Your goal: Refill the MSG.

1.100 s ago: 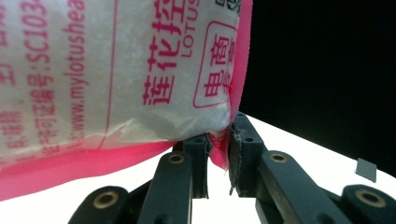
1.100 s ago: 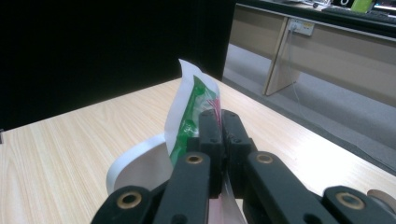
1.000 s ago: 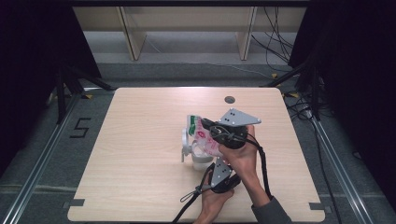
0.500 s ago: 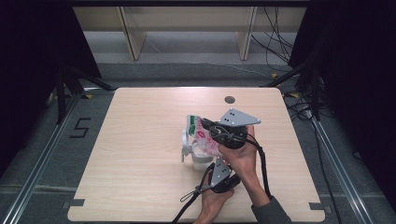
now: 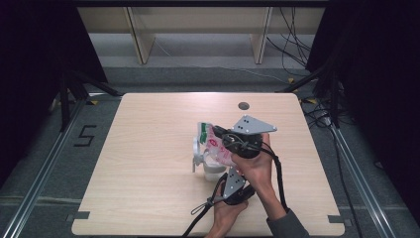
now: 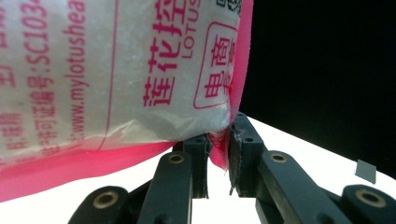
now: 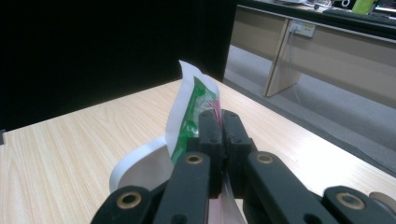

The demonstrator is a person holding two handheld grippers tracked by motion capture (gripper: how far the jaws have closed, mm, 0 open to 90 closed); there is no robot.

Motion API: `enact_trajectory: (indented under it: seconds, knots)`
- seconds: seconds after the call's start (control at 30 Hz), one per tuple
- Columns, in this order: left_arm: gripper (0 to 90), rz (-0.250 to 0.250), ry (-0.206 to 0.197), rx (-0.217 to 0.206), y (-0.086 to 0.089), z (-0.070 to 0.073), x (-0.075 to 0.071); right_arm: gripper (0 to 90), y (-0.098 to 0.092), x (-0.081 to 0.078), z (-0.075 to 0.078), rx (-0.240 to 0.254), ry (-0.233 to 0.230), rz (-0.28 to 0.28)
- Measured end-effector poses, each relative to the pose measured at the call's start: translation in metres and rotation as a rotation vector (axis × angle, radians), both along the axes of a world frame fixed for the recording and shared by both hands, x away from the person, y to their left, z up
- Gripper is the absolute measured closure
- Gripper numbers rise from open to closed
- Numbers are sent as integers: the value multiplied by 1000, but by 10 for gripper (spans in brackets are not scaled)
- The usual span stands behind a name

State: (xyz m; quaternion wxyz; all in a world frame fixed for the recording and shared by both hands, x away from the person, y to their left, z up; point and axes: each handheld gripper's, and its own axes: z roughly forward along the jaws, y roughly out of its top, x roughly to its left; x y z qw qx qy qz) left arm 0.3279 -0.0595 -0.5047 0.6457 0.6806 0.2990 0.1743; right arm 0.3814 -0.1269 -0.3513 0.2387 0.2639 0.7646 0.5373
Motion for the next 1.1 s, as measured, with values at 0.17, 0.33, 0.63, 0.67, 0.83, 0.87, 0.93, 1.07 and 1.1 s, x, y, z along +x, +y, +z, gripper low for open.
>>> enact_trajectory:
  seconds: [0.17, 0.33, 0.63, 0.67, 0.83, 0.87, 0.93, 1.07, 1.1]
  knots:
    - [789, 0, -1, -2, 0, 0, 0, 896, 1, -1, 0, -3, 16, 11]
    - [790, 0, 0, -5, 0, 0, 0, 896, 1, -1, 0, -6, 13, 10]
    - [790, 1, 1, -10, -1, 1, 2, 896, 1, -1, 1, -12, -4, 8]
    - [790, 4, 1, -9, -1, 1, 2, 896, 2, -1, 1, -10, -3, 9]
    - [790, 3, 1, -12, -1, 1, 2, 895, 2, -1, 0, -3, 10, 21]
    - [789, 4, 1, -12, -1, 1, 2, 896, 2, -1, 1, -8, -8, 9]
    - [789, 9, 5, -3, -1, 2, 0, 895, 2, -2, 1, -10, -7, 8]
    - [789, 7, 6, -2, -1, 1, 0, 895, 3, -1, -1, -3, 13, 17]
    - [789, 8, 5, -3, -1, 2, 0, 895, 2, -1, 0, -8, 10, 17]
